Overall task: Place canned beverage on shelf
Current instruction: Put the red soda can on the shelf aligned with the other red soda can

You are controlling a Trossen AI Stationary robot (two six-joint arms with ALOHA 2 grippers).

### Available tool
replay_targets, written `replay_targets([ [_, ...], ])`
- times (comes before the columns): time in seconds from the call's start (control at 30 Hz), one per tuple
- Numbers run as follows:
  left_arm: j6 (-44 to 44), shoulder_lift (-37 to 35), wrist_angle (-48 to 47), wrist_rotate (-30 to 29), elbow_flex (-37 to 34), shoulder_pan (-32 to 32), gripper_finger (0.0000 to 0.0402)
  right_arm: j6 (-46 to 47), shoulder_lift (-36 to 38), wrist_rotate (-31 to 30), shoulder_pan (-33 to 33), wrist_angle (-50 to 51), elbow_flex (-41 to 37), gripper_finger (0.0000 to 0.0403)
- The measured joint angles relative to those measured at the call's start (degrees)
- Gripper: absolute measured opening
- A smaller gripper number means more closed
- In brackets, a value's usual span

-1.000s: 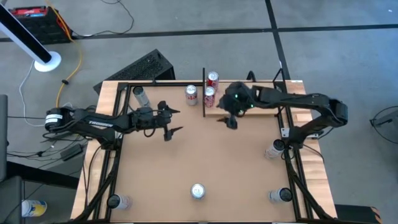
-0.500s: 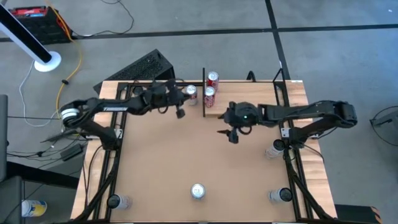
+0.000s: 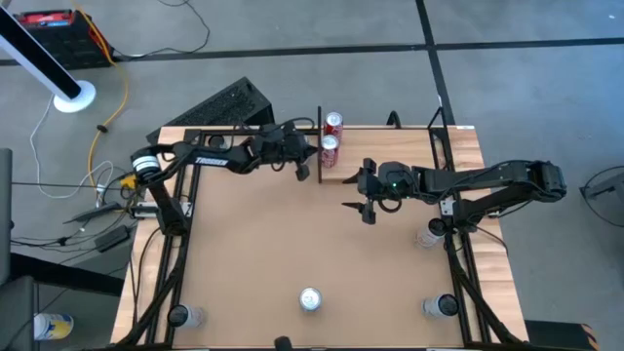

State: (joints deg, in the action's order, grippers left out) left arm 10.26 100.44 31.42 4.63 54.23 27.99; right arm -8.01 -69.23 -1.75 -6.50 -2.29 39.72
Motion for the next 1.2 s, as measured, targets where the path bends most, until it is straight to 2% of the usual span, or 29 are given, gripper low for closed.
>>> replay_targets([
  [0.47, 0.84, 0.12, -5.62, -1.44, 0.62, -0.93, 0.0, 7.65, 0.52, -0.01, 0.29, 5.93, 0.04, 0.033],
  [0.6, 0.13, 0.1, -5.8, -4.03, 0.62, -1.36, 0.0, 6.1, 1.46, -0.18, 1.18, 5.61, 0.07, 0.033],
  [1.2, -1.05, 0.1, -4.62, -3.76, 0.58, -2.31, 0.0, 0.35, 1.82, -1.4, 1.11, 5.47, 0.07, 0.033],
])
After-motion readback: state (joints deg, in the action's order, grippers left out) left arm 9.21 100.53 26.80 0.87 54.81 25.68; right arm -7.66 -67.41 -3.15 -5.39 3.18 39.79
